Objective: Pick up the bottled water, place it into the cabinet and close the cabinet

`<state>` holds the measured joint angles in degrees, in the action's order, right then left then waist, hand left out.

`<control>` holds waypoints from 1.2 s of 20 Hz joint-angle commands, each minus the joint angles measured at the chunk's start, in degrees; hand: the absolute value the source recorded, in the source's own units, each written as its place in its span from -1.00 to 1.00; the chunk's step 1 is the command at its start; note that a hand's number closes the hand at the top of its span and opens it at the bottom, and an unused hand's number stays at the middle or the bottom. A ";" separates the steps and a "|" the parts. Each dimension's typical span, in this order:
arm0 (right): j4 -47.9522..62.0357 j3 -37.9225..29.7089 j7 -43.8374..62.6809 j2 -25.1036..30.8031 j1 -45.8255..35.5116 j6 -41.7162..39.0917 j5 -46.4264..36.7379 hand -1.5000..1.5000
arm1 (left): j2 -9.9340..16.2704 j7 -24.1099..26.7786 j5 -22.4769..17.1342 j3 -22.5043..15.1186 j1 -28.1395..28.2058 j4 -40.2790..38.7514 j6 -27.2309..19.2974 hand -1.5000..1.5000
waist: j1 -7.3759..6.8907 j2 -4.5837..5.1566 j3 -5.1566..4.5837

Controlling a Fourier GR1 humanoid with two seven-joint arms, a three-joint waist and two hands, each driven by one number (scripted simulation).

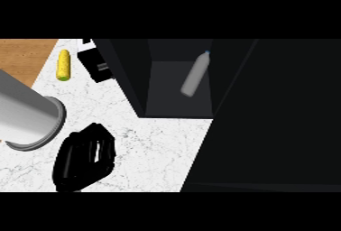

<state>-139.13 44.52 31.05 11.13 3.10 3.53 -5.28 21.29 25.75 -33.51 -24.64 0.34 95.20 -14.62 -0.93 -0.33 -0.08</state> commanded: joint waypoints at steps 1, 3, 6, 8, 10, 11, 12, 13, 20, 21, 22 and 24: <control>3.39 4.67 4.84 -7.49 -8.68 -0.76 -0.10 1.00 | 1.78 0.76 -1.82 3.86 2.20 2.21 2.55 1.00 | -0.04 0.28 -0.01; 2.17 9.74 8.53 -9.50 -9.09 0.19 -3.76 1.00 | 3.48 0.84 -1.69 2.91 9.09 7.05 1.95 1.00 | -0.19 0.00 -0.01; 10.14 12.35 6.51 -10.87 -17.63 3.98 -7.74 1.00 | 4.65 4.00 -2.61 5.37 10.61 5.18 5.85 1.00 | -0.57 0.02 -0.09; 9.35 12.70 6.29 -10.79 -20.79 7.37 -11.23 1.00 | 6.05 2.37 -3.16 5.05 13.27 8.22 6.16 1.00 | -0.86 -0.21 -0.11; 11.58 10.87 6.91 -10.71 -25.05 10.29 -9.71 1.00 | 6.59 2.61 -5.23 8.51 11.70 6.22 7.92 1.00 | -0.86 0.09 -0.13; 14.27 9.28 6.45 -10.68 -27.03 11.40 -9.58 1.00 | 6.18 2.82 -4.33 7.69 12.74 7.26 7.23 1.00 | -1.11 0.16 -0.11; 15.37 7.56 6.21 -10.65 -27.74 12.67 -8.05 1.00 | 8.83 0.98 -6.65 10.53 11.75 8.26 8.97 1.00 | -1.53 0.29 -0.12; 17.56 6.64 6.02 -10.63 -29.34 14.31 -7.94 1.00 | 7.07 0.75 -4.44 8.87 10.49 8.52 6.13 1.00 | -1.48 0.38 -0.11; 25.11 -4.92 7.45 -10.71 -38.43 18.84 -1.22 1.00 | 9.73 2.04 -6.45 11.69 15.88 10.67 10.45 1.00 | -2.36 0.69 -0.02; 27.34 -6.74 8.03 -10.80 -41.34 20.21 1.74 1.00 | 9.74 3.07 -7.24 12.51 15.12 7.39 12.95 1.00 | -2.12 0.80 -0.07; 31.57 -4.62 5.56 -10.87 -41.67 22.66 2.10 1.00 | 10.67 4.81 -7.21 12.96 18.54 9.27 14.94 1.00 | -2.47 0.62 -0.03; 36.63 -10.34 3.95 -10.97 -46.13 21.94 8.17 1.00 | 10.33 3.53 -7.11 13.37 16.98 7.55 14.37 1.00 | -1.87 0.81 0.01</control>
<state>-113.11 39.72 37.23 2.52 -35.46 22.93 -3.24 31.12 29.13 -40.23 -12.57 16.62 103.47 -1.67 -2.95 0.29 -0.12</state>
